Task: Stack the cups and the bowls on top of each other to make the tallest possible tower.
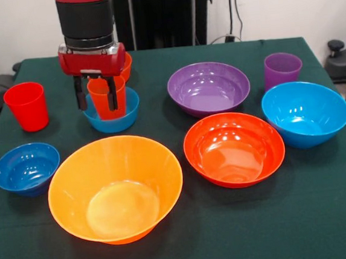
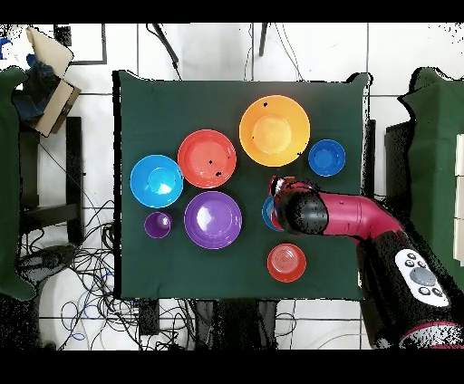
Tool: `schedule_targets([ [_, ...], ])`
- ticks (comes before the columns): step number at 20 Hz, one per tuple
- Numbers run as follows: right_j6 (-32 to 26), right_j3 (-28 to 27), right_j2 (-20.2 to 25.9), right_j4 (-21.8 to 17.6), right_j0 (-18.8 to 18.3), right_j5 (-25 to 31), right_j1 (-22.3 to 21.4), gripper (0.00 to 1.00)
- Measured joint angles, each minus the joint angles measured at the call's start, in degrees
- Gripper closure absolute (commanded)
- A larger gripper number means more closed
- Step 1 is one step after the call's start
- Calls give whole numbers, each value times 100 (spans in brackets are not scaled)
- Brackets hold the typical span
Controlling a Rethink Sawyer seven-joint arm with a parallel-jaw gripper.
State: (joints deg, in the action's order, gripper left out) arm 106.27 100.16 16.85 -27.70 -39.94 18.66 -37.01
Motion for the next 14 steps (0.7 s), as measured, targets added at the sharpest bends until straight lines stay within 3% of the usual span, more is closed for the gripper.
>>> schedule_targets([
  [5, 0, -141, -181, -4, 95, 5, 190, 0],
  [14, 0, -848, -299, -5, 112, 277, 1000, 0],
])
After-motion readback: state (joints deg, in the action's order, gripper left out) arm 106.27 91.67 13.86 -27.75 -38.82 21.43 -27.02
